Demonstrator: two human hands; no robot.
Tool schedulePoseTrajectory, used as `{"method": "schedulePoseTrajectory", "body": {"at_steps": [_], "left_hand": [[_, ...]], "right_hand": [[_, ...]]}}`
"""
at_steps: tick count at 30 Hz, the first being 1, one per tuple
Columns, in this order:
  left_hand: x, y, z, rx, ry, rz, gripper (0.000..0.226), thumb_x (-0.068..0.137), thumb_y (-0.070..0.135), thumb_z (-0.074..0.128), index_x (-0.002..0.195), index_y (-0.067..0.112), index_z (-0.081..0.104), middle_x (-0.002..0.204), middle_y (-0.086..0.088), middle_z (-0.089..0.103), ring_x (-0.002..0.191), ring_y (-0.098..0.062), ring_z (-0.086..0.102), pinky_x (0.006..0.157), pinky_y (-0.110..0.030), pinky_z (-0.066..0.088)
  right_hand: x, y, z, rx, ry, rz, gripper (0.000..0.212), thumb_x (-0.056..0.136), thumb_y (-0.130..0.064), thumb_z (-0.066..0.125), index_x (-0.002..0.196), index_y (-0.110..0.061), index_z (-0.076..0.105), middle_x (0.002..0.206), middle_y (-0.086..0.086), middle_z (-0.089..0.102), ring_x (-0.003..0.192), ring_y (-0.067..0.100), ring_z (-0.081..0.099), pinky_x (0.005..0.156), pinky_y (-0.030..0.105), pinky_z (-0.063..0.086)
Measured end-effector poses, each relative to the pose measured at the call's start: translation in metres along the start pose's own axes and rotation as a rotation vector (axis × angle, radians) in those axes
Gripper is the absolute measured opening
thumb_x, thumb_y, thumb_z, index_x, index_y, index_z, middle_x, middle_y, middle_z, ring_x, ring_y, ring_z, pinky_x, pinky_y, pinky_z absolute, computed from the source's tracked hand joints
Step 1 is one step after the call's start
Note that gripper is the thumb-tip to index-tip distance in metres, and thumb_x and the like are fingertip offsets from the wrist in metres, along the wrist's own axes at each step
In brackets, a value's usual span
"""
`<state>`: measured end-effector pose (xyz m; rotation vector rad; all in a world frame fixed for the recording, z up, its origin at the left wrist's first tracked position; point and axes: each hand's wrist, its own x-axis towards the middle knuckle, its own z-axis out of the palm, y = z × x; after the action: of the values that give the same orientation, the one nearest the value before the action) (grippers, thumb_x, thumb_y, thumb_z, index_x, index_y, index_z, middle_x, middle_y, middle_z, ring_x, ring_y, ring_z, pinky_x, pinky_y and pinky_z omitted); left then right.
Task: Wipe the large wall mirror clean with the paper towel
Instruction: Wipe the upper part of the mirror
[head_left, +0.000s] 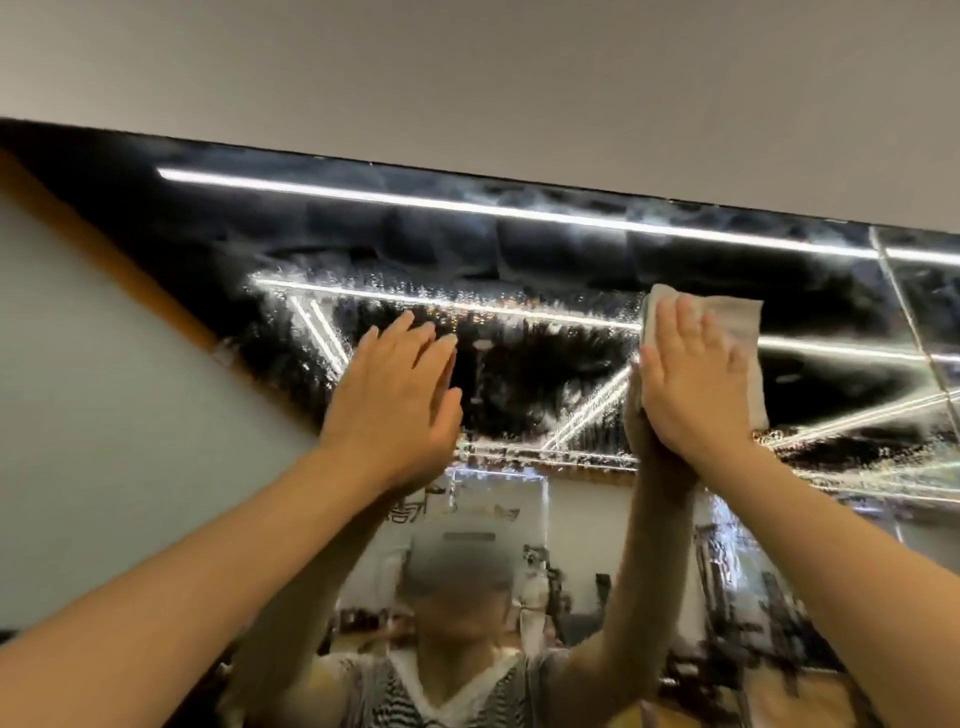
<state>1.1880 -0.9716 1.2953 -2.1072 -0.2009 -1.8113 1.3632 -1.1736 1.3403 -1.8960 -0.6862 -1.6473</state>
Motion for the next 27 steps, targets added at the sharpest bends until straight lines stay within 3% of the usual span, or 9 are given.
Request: {"method": "schedulePoseTrajectory", "body": {"at_steps": [4, 9, 13, 18, 23, 27], "left_hand": [[-0.031, -0.052, 0.001, 0.071, -0.028, -0.002, 0.068, 0.086, 0.047, 0.027, 0.145, 0.015, 0.042, 0.154, -0.014, 0.033, 0.146, -0.032, 0.020, 0.115, -0.047, 0.008], [-0.043, -0.073, 0.004, 0.048, -0.049, -0.027, 0.070, 0.089, 0.056, 0.019, 0.152, 0.027, 0.028, 0.161, -0.005, 0.018, 0.149, -0.024, 0.008, 0.116, -0.041, -0.003], [-0.044, -0.074, 0.007, 0.047, -0.026, -0.018, 0.066, 0.092, 0.052, 0.022, 0.151, 0.025, 0.032, 0.159, -0.007, 0.024, 0.148, -0.025, 0.013, 0.117, -0.042, 0.001], [-0.045, -0.077, 0.011, 0.075, -0.008, -0.001, 0.063, 0.092, 0.049, 0.028, 0.149, 0.022, 0.036, 0.156, -0.010, 0.031, 0.145, -0.027, 0.019, 0.114, -0.041, 0.001], [-0.043, -0.078, 0.013, 0.068, 0.010, 0.003, 0.064, 0.092, 0.050, 0.028, 0.149, 0.022, 0.037, 0.156, -0.011, 0.031, 0.145, -0.028, 0.019, 0.114, -0.039, -0.001], [-0.043, -0.078, 0.012, 0.064, 0.003, 0.001, 0.065, 0.092, 0.051, 0.027, 0.149, 0.023, 0.037, 0.156, -0.010, 0.030, 0.146, -0.027, 0.020, 0.114, -0.038, -0.001]], "right_hand": [[-0.009, -0.013, -0.003, 0.001, -0.046, 0.015, 0.074, 0.087, -0.045, 0.003, 0.156, -0.017, 0.003, 0.163, 0.006, -0.001, 0.149, 0.029, 0.001, 0.118, 0.047, 0.001], [-0.004, -0.009, -0.007, 0.001, -0.032, -0.014, 0.075, 0.087, -0.044, 0.004, 0.155, -0.015, 0.013, 0.162, 0.009, 0.010, 0.147, 0.031, 0.012, 0.118, 0.051, 0.012], [-0.006, -0.009, -0.013, -0.043, 0.013, -0.066, 0.079, 0.087, -0.050, 0.002, 0.153, -0.011, 0.023, 0.159, 0.013, 0.022, 0.144, 0.034, 0.022, 0.117, 0.047, 0.017], [-0.005, -0.044, -0.005, -0.112, 0.075, 0.037, 0.072, 0.092, -0.041, 0.003, 0.154, -0.006, 0.016, 0.160, 0.016, 0.018, 0.146, 0.029, 0.019, 0.116, 0.042, 0.016], [-0.005, -0.107, 0.011, -0.068, 0.034, -0.127, 0.060, 0.100, -0.034, 0.009, 0.155, -0.009, 0.006, 0.163, 0.010, 0.006, 0.150, 0.024, 0.006, 0.119, 0.043, 0.008], [-0.005, -0.100, 0.015, -0.018, 0.006, -0.178, 0.063, 0.098, -0.041, 0.011, 0.156, -0.015, 0.007, 0.163, 0.004, 0.005, 0.150, 0.019, 0.003, 0.119, 0.041, 0.002]]}}
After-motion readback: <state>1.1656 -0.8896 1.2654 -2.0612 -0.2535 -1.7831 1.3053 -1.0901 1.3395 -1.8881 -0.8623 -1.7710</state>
